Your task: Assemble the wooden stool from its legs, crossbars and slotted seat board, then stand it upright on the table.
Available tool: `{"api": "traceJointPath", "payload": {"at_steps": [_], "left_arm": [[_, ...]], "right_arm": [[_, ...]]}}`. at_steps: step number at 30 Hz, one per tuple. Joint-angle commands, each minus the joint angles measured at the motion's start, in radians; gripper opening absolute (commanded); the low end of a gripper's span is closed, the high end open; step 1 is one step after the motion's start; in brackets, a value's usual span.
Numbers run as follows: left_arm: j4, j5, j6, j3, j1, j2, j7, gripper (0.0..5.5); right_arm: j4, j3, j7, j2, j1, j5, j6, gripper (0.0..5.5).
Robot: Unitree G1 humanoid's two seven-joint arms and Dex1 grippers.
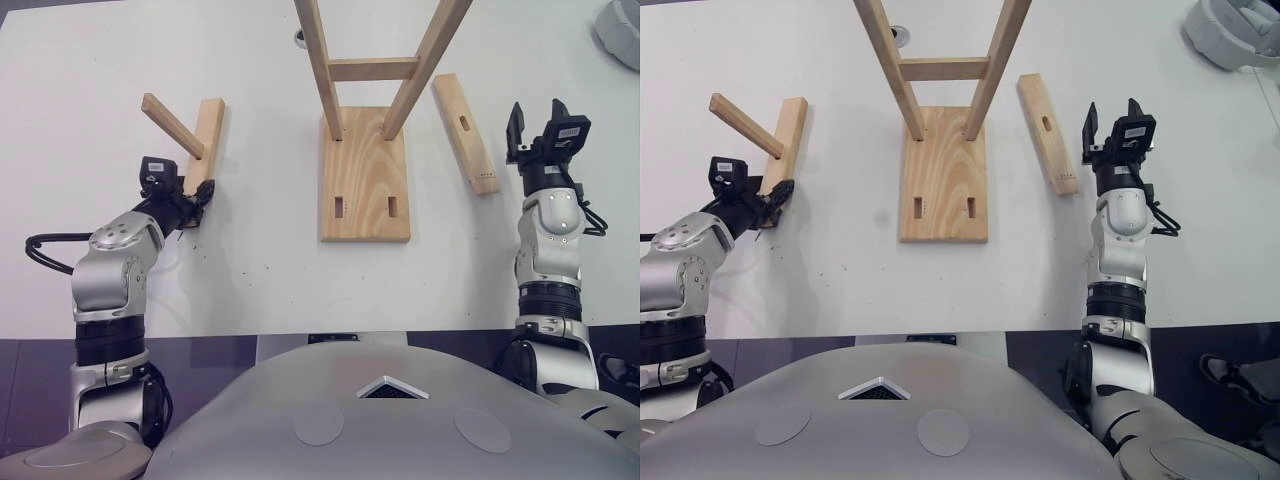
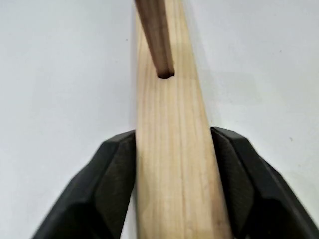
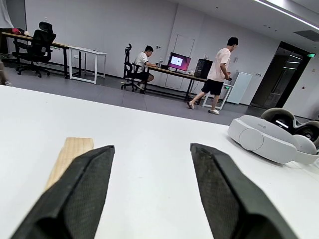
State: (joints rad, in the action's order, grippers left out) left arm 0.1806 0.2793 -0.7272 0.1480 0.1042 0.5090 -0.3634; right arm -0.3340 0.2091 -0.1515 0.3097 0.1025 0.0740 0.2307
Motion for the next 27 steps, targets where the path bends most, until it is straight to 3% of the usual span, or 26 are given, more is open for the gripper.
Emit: {"api": "traceJointPath", "payload": {"at_steps": [1,4,8,13,18,23,27], "left_arm": [[-0.029,-0.041,-0.001,-0.036,-0.001,0.06,-0.04,2.07],[-0.05,-0.043,0.02,-0.032,-0.017,0.071,-0.052,2.06],[-0.046,0.02,0.152,0.064,-0.102,0.032,-0.06,2.06],[0.06,0.151,0.244,0.213,-0.36,0.001,-0.01,2.06],[0.231,0.235,0.155,0.11,-0.603,-0.008,-0.008,2.06],[0.353,0.255,0.122,-0.026,-0.686,-0.051,-0.016,2.06],[0.379,0.233,0.125,-0.078,-0.687,-0.043,-0.021,2.06]], "right_arm": [[0.005,-0.001,0.005,0.002,0.016,-0.006,-0.002,2.84],[0.006,-0.001,0.009,-0.001,0.018,-0.005,-0.003,2.84],[0.045,0.032,0.009,-0.019,0.029,0.063,-0.048,2.84],[0.264,0.158,-0.029,0.002,0.157,0.4,-0.29,2.84],[0.561,0.198,0.055,0.047,0.514,0.971,-0.648,2.84],[0.556,0.086,0.306,-0.036,0.788,1.287,-0.881,2.84],[0.564,0.069,0.433,-0.071,0.841,1.439,-0.916,2.84]]}}
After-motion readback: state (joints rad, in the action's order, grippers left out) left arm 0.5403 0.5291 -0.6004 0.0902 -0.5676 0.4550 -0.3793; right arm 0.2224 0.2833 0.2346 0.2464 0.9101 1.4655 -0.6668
